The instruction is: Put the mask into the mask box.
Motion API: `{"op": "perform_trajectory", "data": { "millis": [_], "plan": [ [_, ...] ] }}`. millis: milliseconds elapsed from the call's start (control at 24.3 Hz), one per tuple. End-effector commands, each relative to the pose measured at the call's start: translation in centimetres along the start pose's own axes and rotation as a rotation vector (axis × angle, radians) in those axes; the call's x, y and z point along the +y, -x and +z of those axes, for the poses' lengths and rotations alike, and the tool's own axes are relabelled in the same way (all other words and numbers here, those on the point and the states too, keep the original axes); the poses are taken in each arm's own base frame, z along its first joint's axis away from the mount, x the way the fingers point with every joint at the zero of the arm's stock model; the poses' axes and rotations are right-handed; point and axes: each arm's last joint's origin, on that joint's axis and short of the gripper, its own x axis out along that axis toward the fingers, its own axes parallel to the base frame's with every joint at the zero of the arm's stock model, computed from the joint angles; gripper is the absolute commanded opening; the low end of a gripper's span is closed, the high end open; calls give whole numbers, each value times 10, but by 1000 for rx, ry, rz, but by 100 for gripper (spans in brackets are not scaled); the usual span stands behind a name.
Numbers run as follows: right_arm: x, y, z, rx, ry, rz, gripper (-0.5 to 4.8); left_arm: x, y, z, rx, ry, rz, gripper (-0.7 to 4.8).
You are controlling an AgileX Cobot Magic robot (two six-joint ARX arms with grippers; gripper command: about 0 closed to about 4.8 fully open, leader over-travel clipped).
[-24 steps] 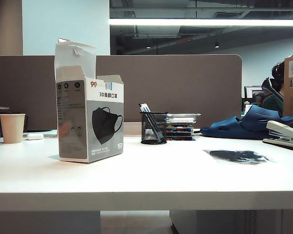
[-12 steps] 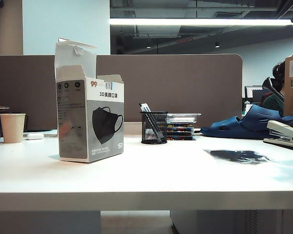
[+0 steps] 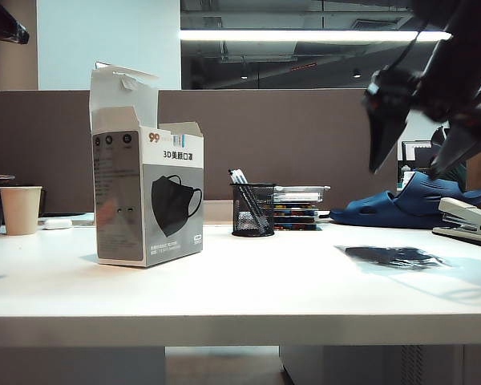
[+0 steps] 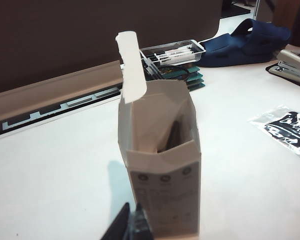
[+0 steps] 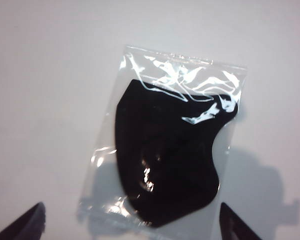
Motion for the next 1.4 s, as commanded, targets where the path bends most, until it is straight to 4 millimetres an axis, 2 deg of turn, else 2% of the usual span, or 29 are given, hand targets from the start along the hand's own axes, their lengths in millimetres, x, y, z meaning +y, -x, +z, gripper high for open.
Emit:
{"op": "perform_trajectory", "data": {
  "millis": [41, 247, 370, 658, 863, 1069, 1192, 1274, 1397],
  "plan": [
    [2, -22, 5, -9, 18, -62, 479, 2, -3, 2, -14, -10, 0, -6],
    [-2, -49, 1, 30, 17, -117, 479, 3, -4, 2, -21, -17, -5, -6],
    [-5, -64, -1, 40, 17, -141, 479, 0, -5, 2, -41, -93, -99, -6],
    [-7, -84, -1, 25, 17, -157, 479, -2, -4, 2, -58, -99, -167, -6],
    [-10, -103, 2, 105, 18, -199, 479, -5, -4, 1, -68, -96, -256, -6],
    [-11, -112, 0, 150, 19, -225, 474, -5, -4, 1, -62, -93, -254, -6],
    [-11, -114, -1, 155, 20, -224, 246, -3, -4, 1, -52, -94, -210, -6],
    [-11, -114, 0, 150, 19, -216, 133, -3, -4, 1, -45, -95, -183, -6],
    [-11, -114, 1, 138, 18, -196, 60, -2, -5, 0, -39, -95, -160, -6]
  ]
}}
